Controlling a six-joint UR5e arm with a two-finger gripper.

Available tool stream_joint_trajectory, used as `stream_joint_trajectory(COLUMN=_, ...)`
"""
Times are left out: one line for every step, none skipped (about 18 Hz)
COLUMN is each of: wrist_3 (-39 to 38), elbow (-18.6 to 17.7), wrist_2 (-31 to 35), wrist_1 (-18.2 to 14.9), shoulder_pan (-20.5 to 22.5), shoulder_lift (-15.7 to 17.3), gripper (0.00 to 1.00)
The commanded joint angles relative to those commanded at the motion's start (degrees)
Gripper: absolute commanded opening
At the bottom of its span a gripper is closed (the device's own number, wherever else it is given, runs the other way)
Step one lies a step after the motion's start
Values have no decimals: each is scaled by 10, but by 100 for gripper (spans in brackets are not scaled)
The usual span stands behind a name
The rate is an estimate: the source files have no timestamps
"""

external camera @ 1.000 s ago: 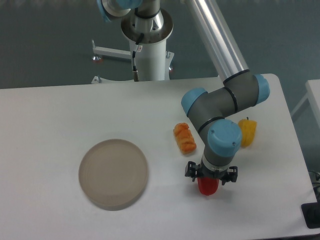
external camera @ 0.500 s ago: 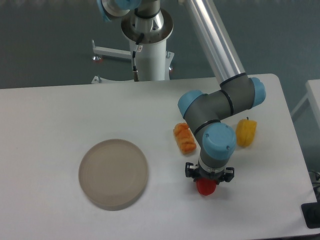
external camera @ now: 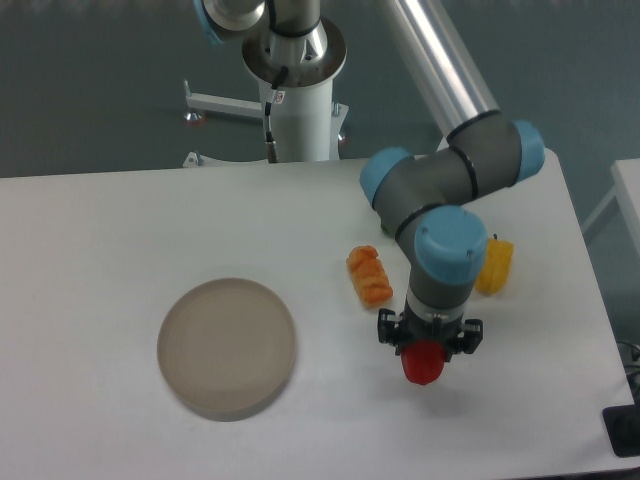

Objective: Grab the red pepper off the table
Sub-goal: 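Lift the red pepper and carry it toward the yellow pepper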

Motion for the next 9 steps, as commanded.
stream_joint_trajectory(wrist_3=13, elbow=3, wrist_2=0, wrist_1=-23, shoulder_pan=0, shoulder_lift=8, gripper=22)
stream_joint_trajectory(wrist_3=29, elbow=4, wrist_2=0, wrist_1=-34, shoulder_pan=2, shoulder_lift=10, gripper=22)
stream_joint_trajectory(wrist_3=63, elbow=4, wrist_2=0, wrist_1=-48, shoulder_pan=7, shoulder_lift=14, gripper=22)
stream_joint_trajectory(wrist_3=91, elbow=4, wrist_2=0, wrist_1=-60, shoulder_pan=14, shoulder_lift=19, gripper=23)
stream_joint_trajectory(wrist_3=141, elbow=4, wrist_2=0, wrist_1=-78, shoulder_pan=20, shoulder_lift=25, gripper=23)
stream_joint_trajectory(wrist_3=176, elbow=4, wrist_2=0, wrist_1=-87, shoulder_pan=25, shoulder_lift=26, gripper=23)
stream_joint_trajectory(wrist_3=208, elbow=4, wrist_2=0, wrist_1=-94, shoulder_pan=29, shoulder_lift=30, gripper=23)
stream_joint_trajectory(wrist_3=241, elbow=4, wrist_2=0, wrist_1=-99, shoulder_pan=32, shoulder_lift=33, gripper=23)
stream_joint_trajectory(wrist_3=272, elbow=4, wrist_2=0, wrist_1=-104, shoulder_pan=38, shoulder_lift=34, gripper=23)
